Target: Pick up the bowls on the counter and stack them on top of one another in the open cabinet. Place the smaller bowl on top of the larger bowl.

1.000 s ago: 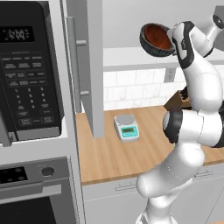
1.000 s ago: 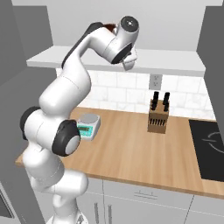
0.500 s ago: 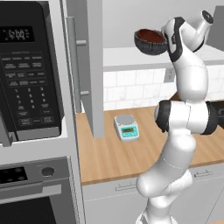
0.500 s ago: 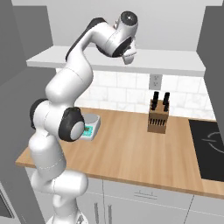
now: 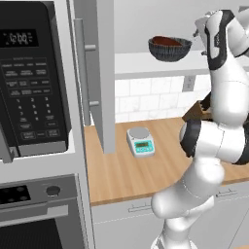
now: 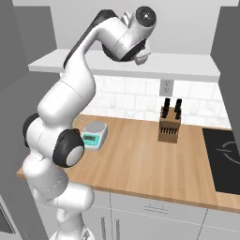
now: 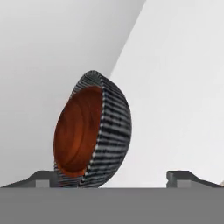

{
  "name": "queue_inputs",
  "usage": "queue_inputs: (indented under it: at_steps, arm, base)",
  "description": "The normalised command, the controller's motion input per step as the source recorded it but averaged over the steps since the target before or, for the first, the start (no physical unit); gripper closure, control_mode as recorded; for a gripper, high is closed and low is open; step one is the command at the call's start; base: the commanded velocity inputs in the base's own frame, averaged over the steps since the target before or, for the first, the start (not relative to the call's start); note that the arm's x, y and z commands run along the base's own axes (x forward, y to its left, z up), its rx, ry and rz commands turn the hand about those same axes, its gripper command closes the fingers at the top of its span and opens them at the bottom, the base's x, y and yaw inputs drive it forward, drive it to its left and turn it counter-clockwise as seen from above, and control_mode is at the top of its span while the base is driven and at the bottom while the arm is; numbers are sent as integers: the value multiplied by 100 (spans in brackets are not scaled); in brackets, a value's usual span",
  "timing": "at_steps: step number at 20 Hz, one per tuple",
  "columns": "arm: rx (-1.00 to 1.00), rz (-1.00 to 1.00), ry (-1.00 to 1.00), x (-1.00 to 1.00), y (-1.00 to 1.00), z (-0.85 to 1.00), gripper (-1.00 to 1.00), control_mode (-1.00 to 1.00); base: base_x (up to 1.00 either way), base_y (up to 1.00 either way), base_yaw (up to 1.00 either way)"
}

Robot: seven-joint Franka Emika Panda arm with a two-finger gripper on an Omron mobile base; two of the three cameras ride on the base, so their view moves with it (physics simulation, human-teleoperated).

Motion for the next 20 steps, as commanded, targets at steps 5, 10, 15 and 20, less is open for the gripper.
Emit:
queue_inputs:
  at_steps: [5,10,15,20]
  arm:
    - [0,0,-37,-100,6,-2,-100,-100]
    - [0,0,-23,-100,3,-59,-100,-100]
    - [-7,0,0,-100,2,-100,-100,-100]
    - [-30,12,4,-100,27,-100,-100,-100]
  base:
    - [0,0,0]
    - [0,0,0]
    - [0,0,0]
    - [0,0,0]
